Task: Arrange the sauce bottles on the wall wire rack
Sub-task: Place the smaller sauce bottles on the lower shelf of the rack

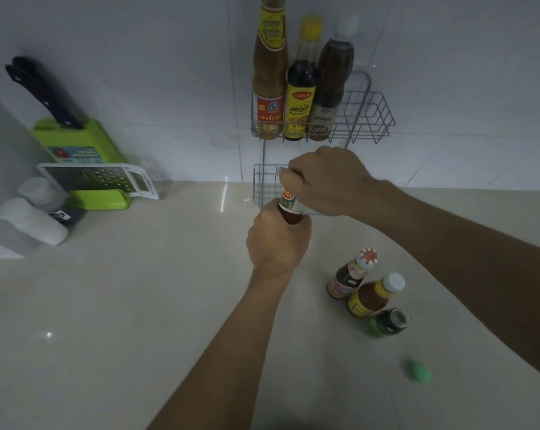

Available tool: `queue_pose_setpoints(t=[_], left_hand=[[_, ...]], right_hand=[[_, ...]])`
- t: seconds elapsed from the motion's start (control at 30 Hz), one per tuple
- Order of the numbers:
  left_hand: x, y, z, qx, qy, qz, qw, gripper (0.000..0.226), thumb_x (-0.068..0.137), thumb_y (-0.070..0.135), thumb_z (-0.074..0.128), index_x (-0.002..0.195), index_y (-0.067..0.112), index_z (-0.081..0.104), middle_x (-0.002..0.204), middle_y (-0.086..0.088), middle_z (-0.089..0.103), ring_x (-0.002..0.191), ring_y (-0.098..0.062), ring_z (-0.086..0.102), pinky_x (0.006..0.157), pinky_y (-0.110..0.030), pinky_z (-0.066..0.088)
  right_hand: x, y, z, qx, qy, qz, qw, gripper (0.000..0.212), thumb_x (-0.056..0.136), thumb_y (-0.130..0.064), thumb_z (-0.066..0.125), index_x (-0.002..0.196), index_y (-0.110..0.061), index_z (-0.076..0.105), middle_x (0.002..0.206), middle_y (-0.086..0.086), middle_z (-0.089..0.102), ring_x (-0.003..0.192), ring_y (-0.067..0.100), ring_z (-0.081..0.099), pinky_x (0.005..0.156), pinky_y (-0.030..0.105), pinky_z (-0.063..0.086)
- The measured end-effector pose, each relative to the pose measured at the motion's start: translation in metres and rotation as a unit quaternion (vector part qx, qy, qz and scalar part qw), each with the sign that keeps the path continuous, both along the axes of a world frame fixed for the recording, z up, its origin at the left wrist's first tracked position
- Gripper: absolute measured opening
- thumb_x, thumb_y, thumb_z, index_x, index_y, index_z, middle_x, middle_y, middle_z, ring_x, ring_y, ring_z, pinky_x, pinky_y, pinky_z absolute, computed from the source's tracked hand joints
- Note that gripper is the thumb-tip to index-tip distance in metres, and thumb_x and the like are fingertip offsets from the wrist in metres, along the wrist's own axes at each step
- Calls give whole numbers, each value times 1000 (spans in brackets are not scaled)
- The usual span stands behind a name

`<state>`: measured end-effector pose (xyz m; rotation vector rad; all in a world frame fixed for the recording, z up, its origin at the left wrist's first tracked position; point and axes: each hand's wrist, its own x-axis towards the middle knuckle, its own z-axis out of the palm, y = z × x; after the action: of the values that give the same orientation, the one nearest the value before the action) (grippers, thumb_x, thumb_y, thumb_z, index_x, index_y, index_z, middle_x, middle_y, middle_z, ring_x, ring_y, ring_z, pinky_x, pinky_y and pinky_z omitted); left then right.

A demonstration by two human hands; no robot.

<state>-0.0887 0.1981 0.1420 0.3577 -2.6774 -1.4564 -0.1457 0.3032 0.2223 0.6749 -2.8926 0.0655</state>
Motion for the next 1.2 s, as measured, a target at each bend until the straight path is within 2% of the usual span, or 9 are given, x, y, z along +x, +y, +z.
queue_pose_setpoints(t=[0.17,0.4,0.57,0.7,0.83,0.93,1.0,1.07,1.2], left_hand=[[7,2,-8,-15,-4,-12,1000,9,79,29,64,83,23,58,79,5,67,72,-22,64,70,-35,54],[-4,5,-13,-31,-3,3,1000,9,83,29,62,88,22,61,84,6,68,73,-23,62,69,-32,47],[-10,9,-25,-17,5,39,999,16,87,28,63,99,18,61,99,1,68,86,-26,67,72,-35,49],[-30,8,-28,-20,45,3,999,16,89,16,57,103,9,60,102,-6,64,85,-26,66,70,-42,57],[-56,7,-51,24,74,-72,994,35,78,35,51,94,6,60,92,-10,62,81,-28,63,63,-46,56],[-90,6,-95,133,27,-81,987,42,74,35,75,101,6,61,99,-18,63,91,-33,68,67,-51,59],[-92,1,-78,179,9,-75,981,60,74,36,83,118,3,59,119,-19,61,106,-31,67,84,-52,60],[-87,-7,-50,171,-14,-60,983,69,86,35,73,139,2,45,138,-9,44,125,-22,51,106,-38,47],[-96,-18,-54,162,-121,-41,979,76,90,29,61,153,2,29,158,-14,25,144,-29,34,114,-30,30]], right_hand=[[2,-5,9,52,-98,-93,990,57,97,-65,25,83,-15,48,70,2,42,75,27,49,66,34,36],[3,-10,-12,17,-48,-160,986,49,98,-55,27,87,-13,50,87,9,55,76,29,47,65,33,33],[7,-7,-28,-244,-184,-195,932,61,80,-75,57,64,-16,57,65,0,59,65,15,60,57,27,39],[10,0,-49,-395,-286,-187,853,41,72,-60,78,94,-25,75,85,-9,74,83,4,68,66,19,49],[-6,3,-58,-384,-224,-169,880,39,77,-52,78,101,-21,75,88,-6,74,83,6,68,64,15,44],[-22,4,-55,-355,-172,-140,908,37,78,-46,78,104,-20,72,96,-5,73,85,9,67,70,17,49],[-33,4,-51,-363,-131,-123,914,35,79,-41,79,104,-19,70,97,-3,73,85,10,67,75,20,52],[-44,3,-49,-395,-91,-107,908,33,81,-34,79,106,-15,68,100,-1,72,88,11,66,76,18,52],[-64,1,-61,-415,-62,-69,905,40,79,-35,76,111,-14,64,108,2,67,98,16,64,83,37,59]])
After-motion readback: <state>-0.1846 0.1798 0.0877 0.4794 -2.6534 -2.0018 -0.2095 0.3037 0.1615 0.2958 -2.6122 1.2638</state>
